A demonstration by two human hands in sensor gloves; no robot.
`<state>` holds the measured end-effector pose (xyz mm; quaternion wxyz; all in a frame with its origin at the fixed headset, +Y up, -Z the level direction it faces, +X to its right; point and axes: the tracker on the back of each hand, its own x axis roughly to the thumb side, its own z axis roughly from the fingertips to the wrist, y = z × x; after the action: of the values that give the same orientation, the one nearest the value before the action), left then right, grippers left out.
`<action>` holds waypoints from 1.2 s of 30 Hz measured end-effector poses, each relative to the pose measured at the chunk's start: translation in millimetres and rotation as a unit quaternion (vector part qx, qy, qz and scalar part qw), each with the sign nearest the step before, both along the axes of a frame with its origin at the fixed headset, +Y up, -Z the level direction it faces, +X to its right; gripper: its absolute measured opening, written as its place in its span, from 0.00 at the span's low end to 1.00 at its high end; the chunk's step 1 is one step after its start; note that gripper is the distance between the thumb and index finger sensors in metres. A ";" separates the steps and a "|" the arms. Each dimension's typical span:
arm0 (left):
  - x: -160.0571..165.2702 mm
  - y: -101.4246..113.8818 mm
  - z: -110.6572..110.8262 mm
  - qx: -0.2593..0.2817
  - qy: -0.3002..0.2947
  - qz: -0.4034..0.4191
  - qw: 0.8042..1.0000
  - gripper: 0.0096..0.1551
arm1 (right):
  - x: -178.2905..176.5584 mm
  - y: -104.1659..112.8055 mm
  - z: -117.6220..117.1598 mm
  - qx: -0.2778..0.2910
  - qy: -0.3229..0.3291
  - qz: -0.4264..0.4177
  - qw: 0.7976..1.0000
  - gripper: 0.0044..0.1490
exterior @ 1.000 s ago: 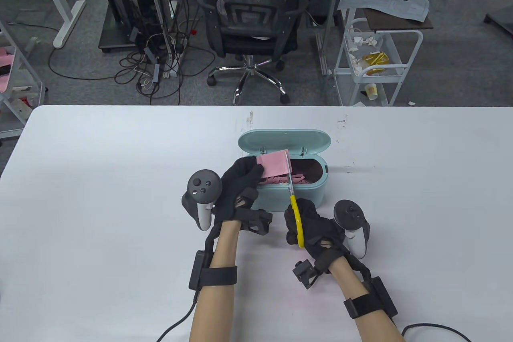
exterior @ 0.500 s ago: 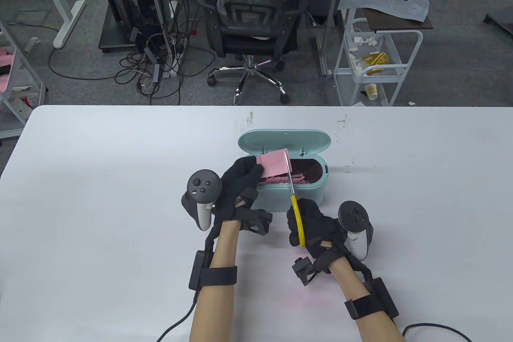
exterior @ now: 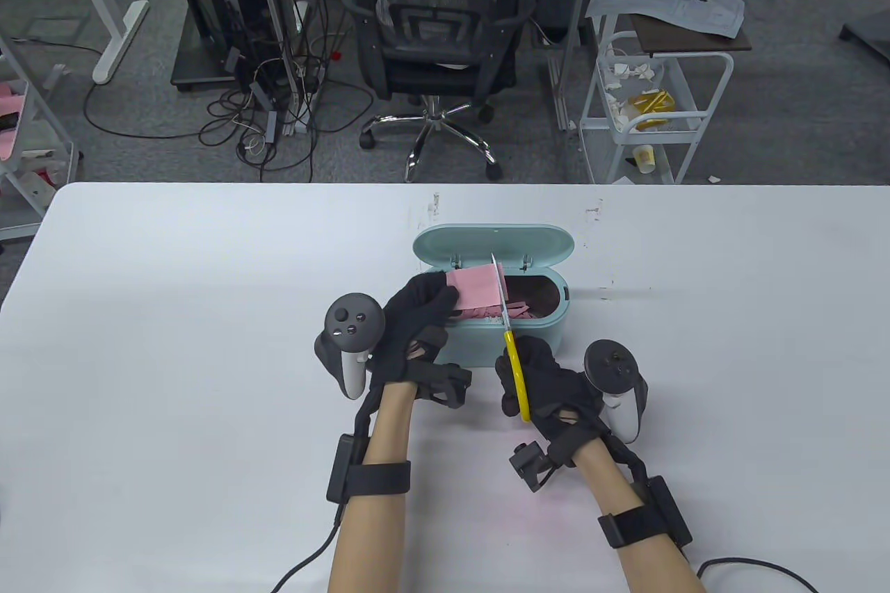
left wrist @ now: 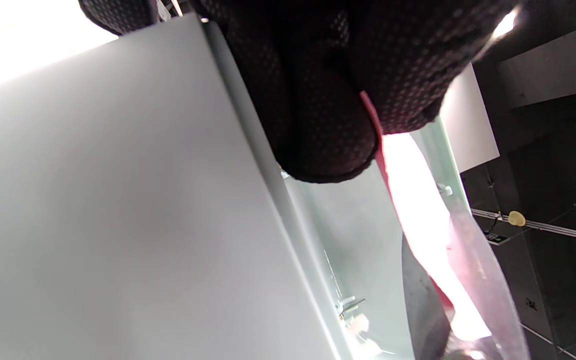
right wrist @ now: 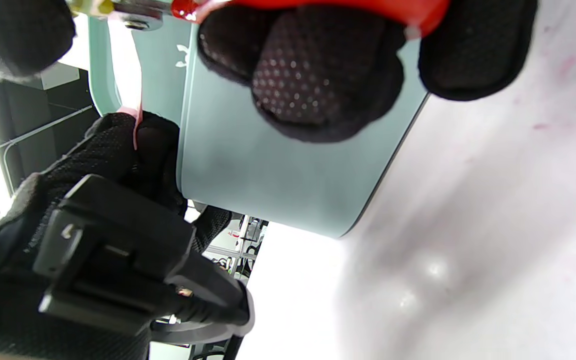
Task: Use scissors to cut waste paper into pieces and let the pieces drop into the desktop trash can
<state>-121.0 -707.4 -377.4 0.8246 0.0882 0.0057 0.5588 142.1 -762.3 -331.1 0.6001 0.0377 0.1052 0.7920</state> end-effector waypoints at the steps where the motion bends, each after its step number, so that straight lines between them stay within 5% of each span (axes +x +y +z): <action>1: 0.1 0.0 0.1 0.000 0.000 0.001 1.000 0.17 | 0.2 0.3 0.1 0.003 -0.002 0.000 1.000 0.54; 28: 0.3 -0.4 0.0 0.000 0.002 -0.001 1.000 0.17 | 4.4 -5.2 3.4 0.030 -0.063 -0.037 0.997 0.46; 36: 0.3 -0.6 0.0 0.000 0.002 0.000 1.000 0.17 | 7.1 -13.9 7.5 -0.013 0.000 -0.057 0.998 0.57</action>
<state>-120.7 -708.0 -377.4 0.8243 0.0894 0.0072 0.5590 149.2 -776.1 -323.7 0.6444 0.0357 0.1128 0.7554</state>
